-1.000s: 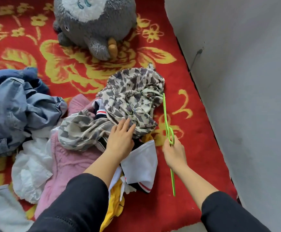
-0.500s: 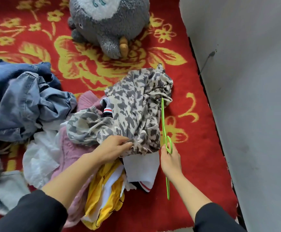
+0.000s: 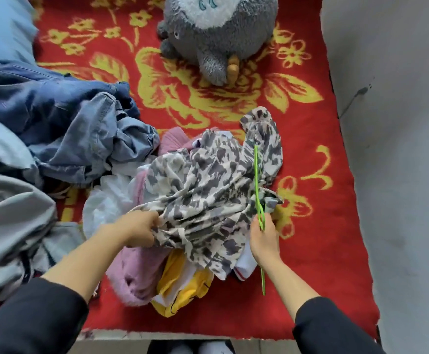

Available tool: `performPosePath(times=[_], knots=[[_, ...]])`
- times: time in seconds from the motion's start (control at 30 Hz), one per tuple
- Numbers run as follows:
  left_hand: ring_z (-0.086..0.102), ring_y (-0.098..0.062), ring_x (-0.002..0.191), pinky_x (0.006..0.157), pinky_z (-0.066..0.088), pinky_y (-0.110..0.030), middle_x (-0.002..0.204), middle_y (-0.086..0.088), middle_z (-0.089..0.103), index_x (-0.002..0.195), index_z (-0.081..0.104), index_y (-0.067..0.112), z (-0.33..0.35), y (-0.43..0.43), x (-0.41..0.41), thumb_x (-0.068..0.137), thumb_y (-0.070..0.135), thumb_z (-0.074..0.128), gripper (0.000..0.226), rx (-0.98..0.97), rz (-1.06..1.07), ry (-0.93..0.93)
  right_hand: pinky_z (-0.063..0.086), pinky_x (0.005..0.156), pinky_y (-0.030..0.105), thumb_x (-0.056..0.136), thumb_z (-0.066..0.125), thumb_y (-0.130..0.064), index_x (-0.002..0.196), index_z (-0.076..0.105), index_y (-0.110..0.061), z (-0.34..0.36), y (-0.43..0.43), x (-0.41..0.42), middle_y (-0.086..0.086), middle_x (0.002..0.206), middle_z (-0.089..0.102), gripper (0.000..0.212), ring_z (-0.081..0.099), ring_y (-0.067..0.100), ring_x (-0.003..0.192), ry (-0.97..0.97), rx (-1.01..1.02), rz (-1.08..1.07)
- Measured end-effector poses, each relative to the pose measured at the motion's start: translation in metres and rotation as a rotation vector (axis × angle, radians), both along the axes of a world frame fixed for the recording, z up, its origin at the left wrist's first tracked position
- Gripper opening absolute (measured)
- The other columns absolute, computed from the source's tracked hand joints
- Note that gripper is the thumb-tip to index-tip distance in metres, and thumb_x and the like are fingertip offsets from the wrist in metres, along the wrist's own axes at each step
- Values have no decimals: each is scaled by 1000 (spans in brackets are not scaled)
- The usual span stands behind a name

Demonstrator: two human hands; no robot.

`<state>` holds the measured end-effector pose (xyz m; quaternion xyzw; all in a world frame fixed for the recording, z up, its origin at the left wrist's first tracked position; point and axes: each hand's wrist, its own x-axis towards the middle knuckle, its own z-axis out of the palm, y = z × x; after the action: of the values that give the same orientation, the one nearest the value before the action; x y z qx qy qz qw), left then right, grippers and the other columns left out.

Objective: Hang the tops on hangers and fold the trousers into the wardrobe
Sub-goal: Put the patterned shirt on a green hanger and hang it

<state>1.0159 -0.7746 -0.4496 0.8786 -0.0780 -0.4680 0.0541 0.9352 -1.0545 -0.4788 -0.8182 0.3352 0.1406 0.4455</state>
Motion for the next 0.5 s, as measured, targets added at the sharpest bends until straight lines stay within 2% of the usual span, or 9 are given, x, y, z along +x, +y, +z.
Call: performPosePath(times=[0.07,0.13,0.23,0.3,0.4,0.47,0.5], knots=[[55,-18,99,70,49,-31,102,4,55,105,52,25,-5,-4,-8,73,27,60,33,10,-86,-141,31,53,35,99,34,-23,81,40,-19,-3,0,-4,3,71,51,19,49,22,64,1,-80,-12],[54,-16,92,65,42,-29,95,7,51,101,50,27,-9,-21,-18,76,32,56,26,-145,-21,-299,28,51,34,99,32,-22,80,36,-20,-4,-1,-7,4,71,51,20,49,25,64,-1,-140,-39],[55,-14,90,68,47,-29,98,7,54,102,52,25,-20,-58,-33,84,40,54,24,-302,68,-439,29,52,35,98,32,-20,80,37,-18,-5,-3,-12,5,72,51,19,48,24,65,3,-149,-79],[52,-18,101,74,48,-30,109,3,50,114,48,22,-29,-78,-42,88,39,56,32,-236,43,-467,28,51,34,98,32,-21,77,36,-19,-5,-6,-15,6,71,50,21,47,23,63,13,-137,-86],[48,-27,110,76,49,-34,120,-5,46,127,38,16,-42,-86,-45,87,14,56,44,-61,-33,-463,31,52,35,97,33,-20,85,41,-14,-7,-12,-18,8,75,52,16,48,24,64,39,-96,-92],[57,-26,99,72,47,-32,108,-8,55,118,48,13,-45,-80,-43,85,5,52,34,-80,-29,-362,33,54,35,98,34,-21,92,43,-9,-9,-15,-17,9,79,55,17,50,25,67,63,-67,-87],[60,-22,86,64,45,-28,93,-7,59,101,56,11,-46,-75,-42,83,5,52,20,-148,27,-264,34,56,35,98,34,-24,92,44,-7,-11,-15,-17,10,80,55,20,51,26,69,72,-51,-81]])
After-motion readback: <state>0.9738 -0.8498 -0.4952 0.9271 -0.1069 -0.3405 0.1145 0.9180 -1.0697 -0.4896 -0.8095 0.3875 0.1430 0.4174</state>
